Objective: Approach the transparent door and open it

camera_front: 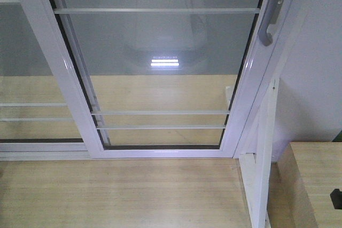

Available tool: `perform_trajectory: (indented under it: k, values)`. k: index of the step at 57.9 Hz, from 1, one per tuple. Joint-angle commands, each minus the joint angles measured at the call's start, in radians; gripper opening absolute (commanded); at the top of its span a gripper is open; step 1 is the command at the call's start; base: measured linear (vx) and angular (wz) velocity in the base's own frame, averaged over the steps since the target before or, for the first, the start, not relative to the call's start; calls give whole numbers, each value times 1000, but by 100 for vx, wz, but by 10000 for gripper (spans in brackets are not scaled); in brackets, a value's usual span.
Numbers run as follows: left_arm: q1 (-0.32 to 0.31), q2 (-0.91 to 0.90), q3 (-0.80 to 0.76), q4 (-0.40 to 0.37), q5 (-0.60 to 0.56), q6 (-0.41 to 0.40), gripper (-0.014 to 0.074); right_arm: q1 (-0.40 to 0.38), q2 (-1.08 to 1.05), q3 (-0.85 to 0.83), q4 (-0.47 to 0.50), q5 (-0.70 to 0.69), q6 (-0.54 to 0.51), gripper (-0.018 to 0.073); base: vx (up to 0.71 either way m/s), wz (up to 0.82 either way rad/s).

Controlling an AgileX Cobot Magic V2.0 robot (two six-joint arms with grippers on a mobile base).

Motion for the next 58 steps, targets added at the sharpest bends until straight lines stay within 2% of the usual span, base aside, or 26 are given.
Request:
perform_trajectory:
  k: [1,31,58]
  values:
    - [-3,-4,14,-7,-79,-7,-6,-5,-13,4,-4,-84,0,-6,23,3]
    - [-3,-4,14,-7,-76,-7,-6,-4,-11,4,-4,-84,0,-6,15,2]
    - [-6,19,14,-7,-62,-7,-6,-6,-4,4,-4,-85,0,-6,0,-1]
